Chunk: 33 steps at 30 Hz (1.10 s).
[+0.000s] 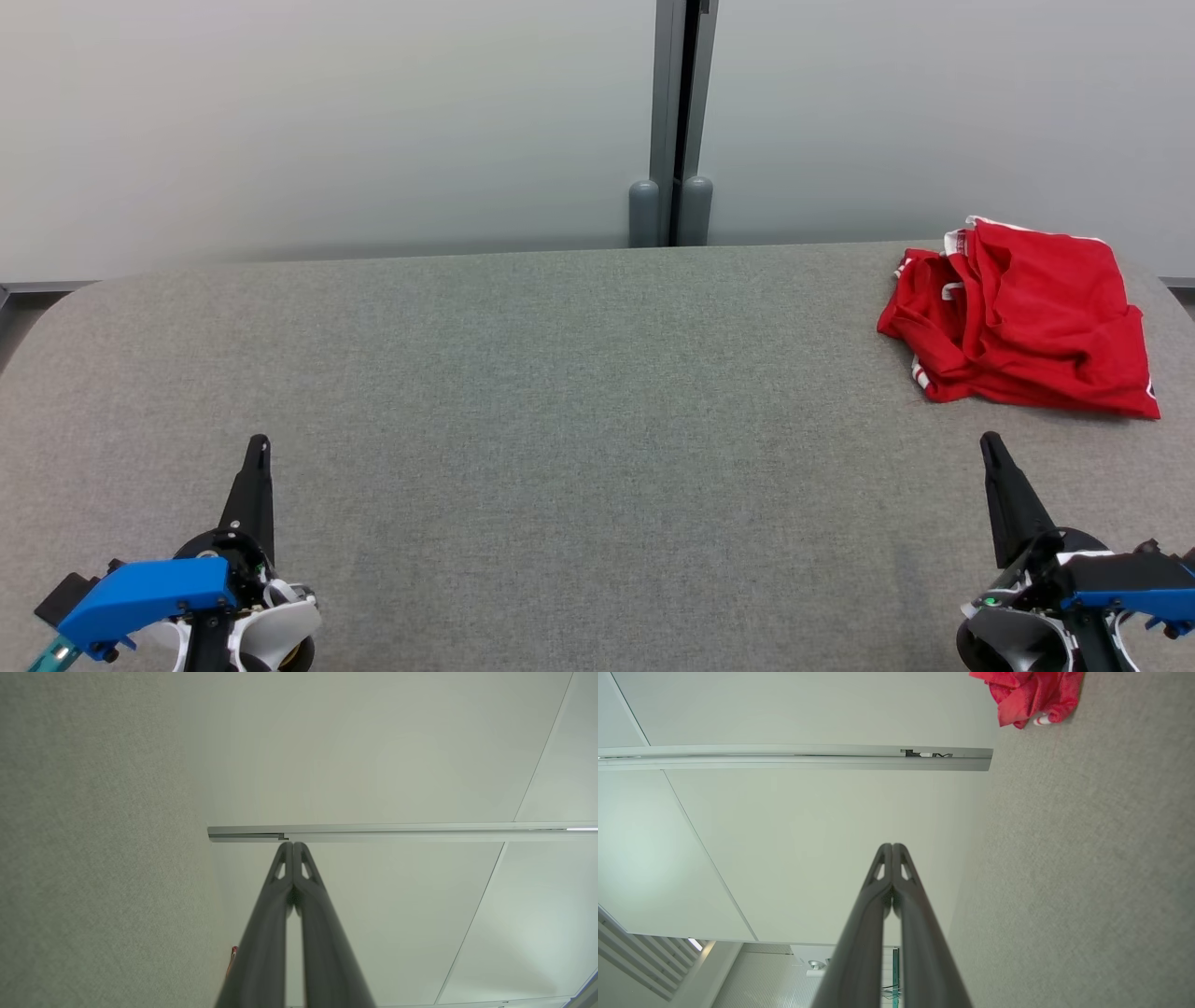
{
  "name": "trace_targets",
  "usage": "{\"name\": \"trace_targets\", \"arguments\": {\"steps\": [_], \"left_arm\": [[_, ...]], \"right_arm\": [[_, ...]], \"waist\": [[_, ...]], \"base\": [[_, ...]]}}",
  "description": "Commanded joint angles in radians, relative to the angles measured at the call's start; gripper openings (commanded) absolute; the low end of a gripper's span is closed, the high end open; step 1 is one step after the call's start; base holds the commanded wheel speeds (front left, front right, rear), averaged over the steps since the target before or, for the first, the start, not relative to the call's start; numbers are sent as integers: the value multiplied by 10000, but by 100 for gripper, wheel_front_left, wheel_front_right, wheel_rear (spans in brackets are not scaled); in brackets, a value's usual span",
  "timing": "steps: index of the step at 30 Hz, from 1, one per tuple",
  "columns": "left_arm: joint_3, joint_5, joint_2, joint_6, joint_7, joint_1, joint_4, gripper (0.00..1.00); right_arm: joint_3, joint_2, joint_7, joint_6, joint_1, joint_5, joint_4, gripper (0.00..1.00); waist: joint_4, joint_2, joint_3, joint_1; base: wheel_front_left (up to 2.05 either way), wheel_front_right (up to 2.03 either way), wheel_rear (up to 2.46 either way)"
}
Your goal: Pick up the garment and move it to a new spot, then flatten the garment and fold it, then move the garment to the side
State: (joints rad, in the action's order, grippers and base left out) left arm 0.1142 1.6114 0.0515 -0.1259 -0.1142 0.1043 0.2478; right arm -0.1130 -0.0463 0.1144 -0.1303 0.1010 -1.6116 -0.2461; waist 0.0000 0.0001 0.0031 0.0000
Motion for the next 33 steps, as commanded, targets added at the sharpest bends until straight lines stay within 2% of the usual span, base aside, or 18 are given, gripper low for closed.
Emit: {"name": "trace_targets", "arguments": {"steps": [1, 33], "left_arm": [[10, 30, -26, -98, -35, 101, -43, 0], [9, 31, -26, -99, -34, 100, -43, 0]], "right_arm": [[-24, -73, 26, -7, 144, -27, 32, 0], [-23, -73, 25, -8, 144, -28, 31, 0]], "waist": [[0, -1, 0, 0], [0, -1, 0, 0]], "base": [[0, 0, 0], [0, 0, 0]]}}
